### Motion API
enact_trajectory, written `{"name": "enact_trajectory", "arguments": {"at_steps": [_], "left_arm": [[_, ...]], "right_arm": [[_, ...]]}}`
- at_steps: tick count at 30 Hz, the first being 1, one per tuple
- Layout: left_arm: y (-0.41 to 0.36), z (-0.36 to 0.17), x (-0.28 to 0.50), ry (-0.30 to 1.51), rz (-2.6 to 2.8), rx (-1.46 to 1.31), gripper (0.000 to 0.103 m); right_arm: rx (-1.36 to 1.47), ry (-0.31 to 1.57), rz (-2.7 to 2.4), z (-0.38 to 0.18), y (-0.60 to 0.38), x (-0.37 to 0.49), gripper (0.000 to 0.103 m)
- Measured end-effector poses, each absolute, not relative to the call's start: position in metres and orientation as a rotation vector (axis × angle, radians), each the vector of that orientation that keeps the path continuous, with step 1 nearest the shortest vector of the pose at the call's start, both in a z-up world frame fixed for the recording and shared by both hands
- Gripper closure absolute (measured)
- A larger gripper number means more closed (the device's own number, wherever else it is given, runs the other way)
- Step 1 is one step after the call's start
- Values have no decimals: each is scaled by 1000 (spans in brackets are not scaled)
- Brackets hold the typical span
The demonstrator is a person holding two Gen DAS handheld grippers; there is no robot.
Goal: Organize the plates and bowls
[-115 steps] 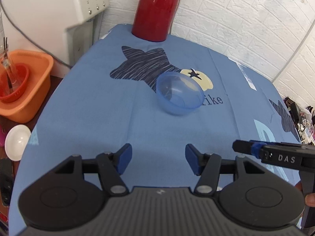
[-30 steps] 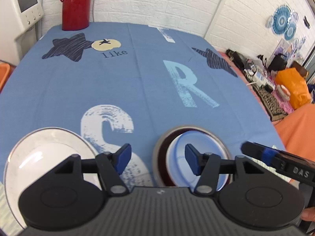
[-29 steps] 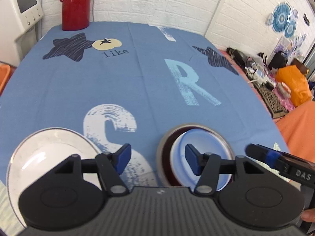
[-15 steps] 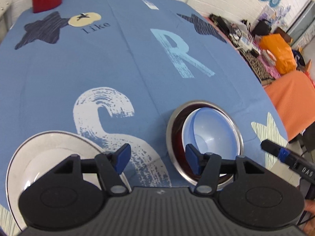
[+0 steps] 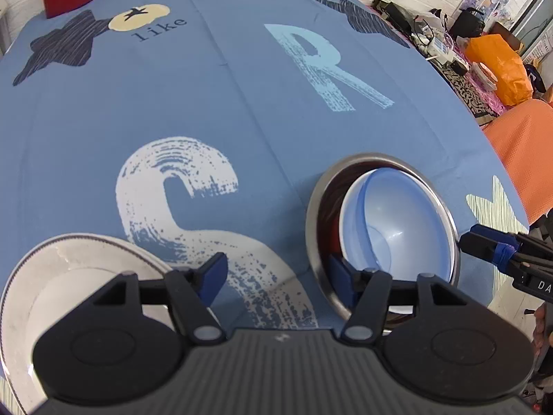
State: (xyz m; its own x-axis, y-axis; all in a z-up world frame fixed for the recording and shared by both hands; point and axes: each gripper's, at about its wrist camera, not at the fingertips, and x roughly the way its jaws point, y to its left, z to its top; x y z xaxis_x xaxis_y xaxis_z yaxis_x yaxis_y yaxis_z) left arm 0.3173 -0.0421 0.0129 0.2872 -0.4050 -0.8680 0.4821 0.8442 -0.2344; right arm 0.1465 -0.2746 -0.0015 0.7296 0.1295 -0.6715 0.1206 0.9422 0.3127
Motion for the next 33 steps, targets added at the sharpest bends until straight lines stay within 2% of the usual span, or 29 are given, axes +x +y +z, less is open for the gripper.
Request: {"name": "enact_trajectory", "arguments": {"at_steps": [4,14,23,33], "left_arm": [[-41,13,318,1132,-601,75,41],[-41,11,317,1092,-593,84,37],[-39,11,320,1080,-584,72,36],[-42,12,319,1073,-550,76,34]], "right_arm": [[344,791,59,11,-275,157,69],[207,981,47,-1,-255,196,67],[388,935,-5,-14,-268,188,58],[301,969,-21,-11,-258,193,52]]}}
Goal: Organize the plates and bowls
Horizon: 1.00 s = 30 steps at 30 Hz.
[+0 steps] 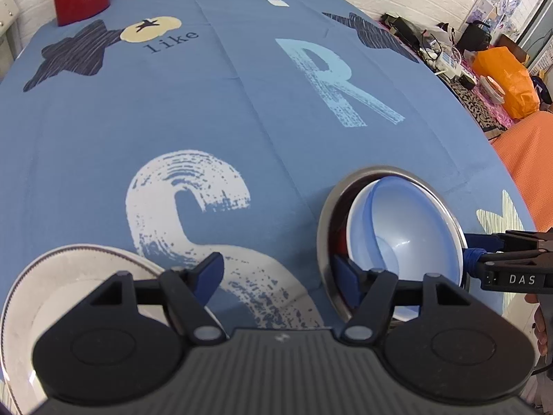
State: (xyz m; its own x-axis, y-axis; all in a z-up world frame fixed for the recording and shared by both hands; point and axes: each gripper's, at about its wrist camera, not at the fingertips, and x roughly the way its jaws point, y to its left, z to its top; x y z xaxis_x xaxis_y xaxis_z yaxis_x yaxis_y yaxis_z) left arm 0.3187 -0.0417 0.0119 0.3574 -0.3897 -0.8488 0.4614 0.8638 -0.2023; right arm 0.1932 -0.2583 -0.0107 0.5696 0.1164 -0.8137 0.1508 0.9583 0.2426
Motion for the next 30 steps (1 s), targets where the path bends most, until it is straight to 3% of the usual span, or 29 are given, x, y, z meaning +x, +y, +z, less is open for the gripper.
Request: {"name": "enact_trajectory", "arguments": {"at_steps": [24,27,30], "left_arm": [[-41,11,313,1027,-551,94,31],[-41,11,313,1024,-552,93,31],[-42,11,312,1019,-548,97,30]], "right_arm": [[183,993,-19,-13,-247,204,45],[152,972,-13,-12,-242,201,50],[-16,892,25,-7,-224,194,63]]}}
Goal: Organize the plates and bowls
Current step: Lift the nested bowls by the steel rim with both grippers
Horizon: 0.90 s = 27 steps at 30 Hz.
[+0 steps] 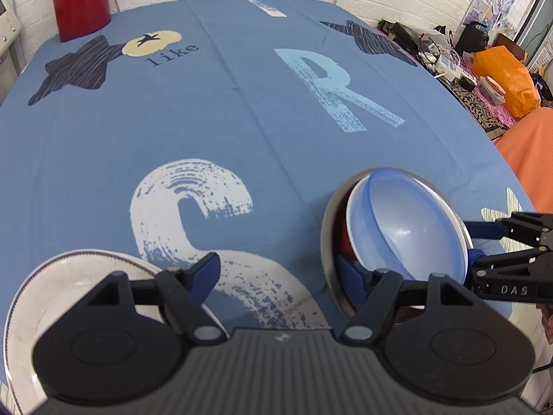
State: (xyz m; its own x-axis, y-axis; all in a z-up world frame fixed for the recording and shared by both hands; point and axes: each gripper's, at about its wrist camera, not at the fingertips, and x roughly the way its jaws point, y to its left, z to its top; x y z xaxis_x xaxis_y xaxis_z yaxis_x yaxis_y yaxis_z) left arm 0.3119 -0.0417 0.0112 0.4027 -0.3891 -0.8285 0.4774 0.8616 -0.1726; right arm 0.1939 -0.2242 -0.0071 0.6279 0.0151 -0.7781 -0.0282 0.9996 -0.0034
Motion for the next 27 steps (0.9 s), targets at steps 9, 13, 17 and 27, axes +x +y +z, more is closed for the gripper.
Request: {"name": "enact_trajectory", "arguments": {"at_steps": [9,13,17,27], "left_arm": [[-39,12,315,1075,-664,20,79],[-47,14,307,1056,-671,13,103],[-45,13,305,1044,-673,-21,103],[-37,7,302,1045,-670,-77,102]], "right_arm": [[107,867,103,-6,-231,193,100],[213,899,127,-10,-230,191,99],[240,897,139,-14,-227,187,98],[227,868,153,-16,-228,186,98]]}}
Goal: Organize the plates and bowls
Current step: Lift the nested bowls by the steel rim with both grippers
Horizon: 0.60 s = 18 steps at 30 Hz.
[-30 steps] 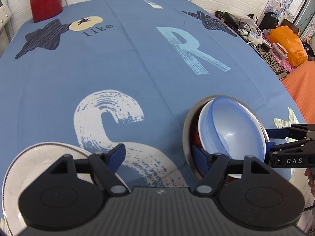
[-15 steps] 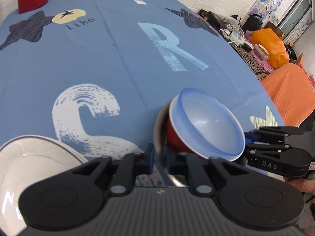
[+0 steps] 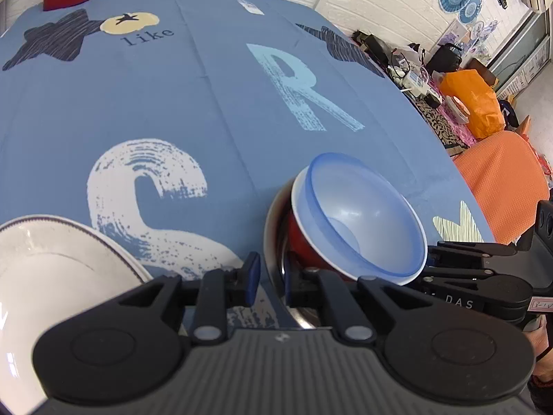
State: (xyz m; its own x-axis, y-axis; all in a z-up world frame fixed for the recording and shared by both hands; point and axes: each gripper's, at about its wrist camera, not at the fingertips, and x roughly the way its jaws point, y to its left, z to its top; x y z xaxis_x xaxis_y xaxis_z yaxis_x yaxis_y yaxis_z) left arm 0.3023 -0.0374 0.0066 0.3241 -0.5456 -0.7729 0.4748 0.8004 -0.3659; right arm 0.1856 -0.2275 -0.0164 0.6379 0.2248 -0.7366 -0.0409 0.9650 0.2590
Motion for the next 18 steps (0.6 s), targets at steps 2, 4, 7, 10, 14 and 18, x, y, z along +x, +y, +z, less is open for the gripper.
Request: {"name": "enact_trajectory", "arguments": {"at_steps": [2,4,7,10,14,18], "left_arm": [[-38,7,301,1043,-684,-73,103],[-38,6,301,1039,-678,-78,103],[-37,6,302,1046,-683,-101,103],[-40,8,299,1027,-677,-77,103],[-39,18,298,1000,-669,-70,103],[-26,38,298,970,-656,-83,103]], "right_arm": [[213,850,155,-16,-226,182,98],[230,840,162,-15,-228,181,98],[237,844,161,-16,-229,181,97],[230,832,158,-14,-227,180,97],[197,802,159,-5,-222,180,95],[203,782,187,12,-213,186,94]]}}
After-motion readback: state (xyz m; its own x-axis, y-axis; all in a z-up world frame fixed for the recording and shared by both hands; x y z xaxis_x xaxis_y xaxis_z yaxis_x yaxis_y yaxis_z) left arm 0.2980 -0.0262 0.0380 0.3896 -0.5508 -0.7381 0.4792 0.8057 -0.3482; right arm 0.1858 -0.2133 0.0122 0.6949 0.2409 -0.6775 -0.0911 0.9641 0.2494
